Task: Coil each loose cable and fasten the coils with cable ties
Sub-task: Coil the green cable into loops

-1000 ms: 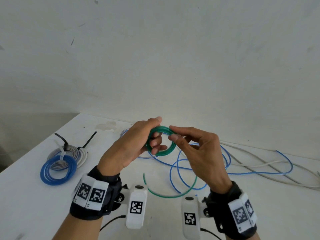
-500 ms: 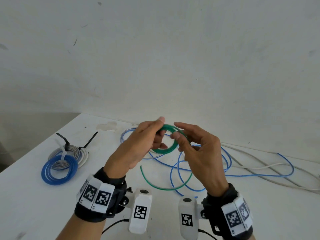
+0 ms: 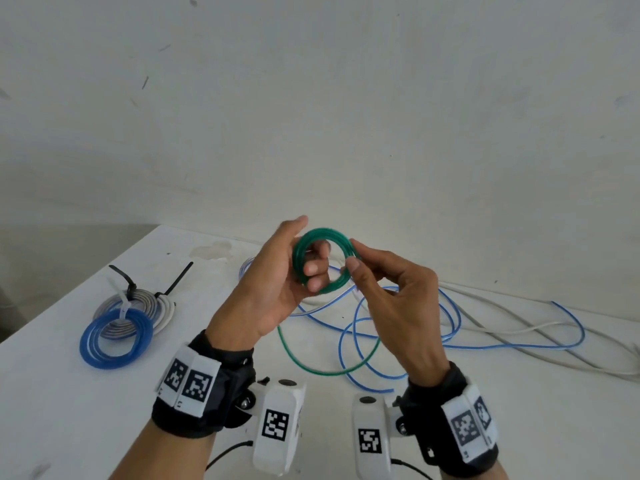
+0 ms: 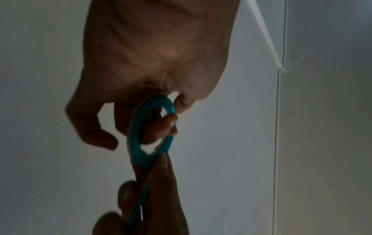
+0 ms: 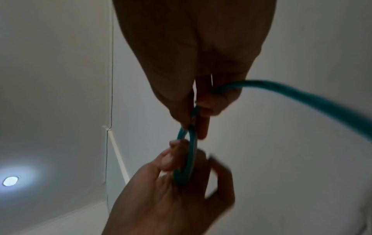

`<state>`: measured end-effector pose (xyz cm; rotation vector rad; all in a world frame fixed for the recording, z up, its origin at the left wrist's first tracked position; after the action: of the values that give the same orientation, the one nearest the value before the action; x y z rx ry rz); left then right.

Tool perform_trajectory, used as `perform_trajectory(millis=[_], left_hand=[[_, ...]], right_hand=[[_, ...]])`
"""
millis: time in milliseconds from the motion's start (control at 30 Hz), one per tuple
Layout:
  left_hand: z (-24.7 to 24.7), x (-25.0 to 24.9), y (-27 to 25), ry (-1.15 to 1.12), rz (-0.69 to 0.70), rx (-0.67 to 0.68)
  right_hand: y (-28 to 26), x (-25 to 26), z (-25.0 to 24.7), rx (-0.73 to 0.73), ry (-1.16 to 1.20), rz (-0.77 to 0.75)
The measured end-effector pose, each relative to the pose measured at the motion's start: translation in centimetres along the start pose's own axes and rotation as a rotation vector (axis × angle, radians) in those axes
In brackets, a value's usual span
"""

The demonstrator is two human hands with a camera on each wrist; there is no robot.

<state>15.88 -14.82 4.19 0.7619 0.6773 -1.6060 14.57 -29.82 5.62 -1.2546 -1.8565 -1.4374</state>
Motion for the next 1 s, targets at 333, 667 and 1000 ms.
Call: perform_trajectory(millis=[333,667,1000], left_hand=[[-0.2,1.3,0.2,0.401,-0.029,0.004],[-0.9,0.0,0.4,-0.176,0.040,-0.022],[-1.0,0.4,-0.1,0.358,-0.032,0.000]], right_hand=[[0.2,0.5,-0.3,0.216,-0.180,-0.124],[-0.5,-0.1,1.4,0.007,0.142,0.033],[0.3,-0.4,0.3,0.170,-0.058,-0.034]])
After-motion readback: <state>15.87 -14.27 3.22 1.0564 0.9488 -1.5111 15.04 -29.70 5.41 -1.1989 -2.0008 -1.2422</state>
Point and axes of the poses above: each hand's wrist, its own y-axis towards the middle knuckle, its own z-axis out of the palm, x = y × z, the point moved 8 cm from there along y, towards the middle knuckle, and after that the axes turned 13 degrees about -y, right-handed, at the moved point
